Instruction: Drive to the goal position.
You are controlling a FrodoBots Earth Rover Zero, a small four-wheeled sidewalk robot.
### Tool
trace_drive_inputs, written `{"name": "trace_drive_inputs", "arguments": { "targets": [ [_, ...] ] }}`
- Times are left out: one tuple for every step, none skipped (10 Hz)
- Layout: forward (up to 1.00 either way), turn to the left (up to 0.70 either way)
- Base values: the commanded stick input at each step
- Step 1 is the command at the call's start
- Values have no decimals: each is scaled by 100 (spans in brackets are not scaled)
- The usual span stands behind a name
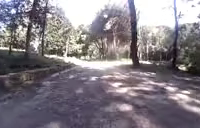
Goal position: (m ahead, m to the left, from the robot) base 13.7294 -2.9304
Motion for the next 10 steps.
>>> {"name": "trace_drive_inputs", "arguments": {
  "targets": [
    [85,0],
    [85,0],
    [85,0],
    [85,0],
    [85,0],
    [85,0],
    [85,0],
    [85,0],
    [85,0],
    [85,0]
  ]
}}
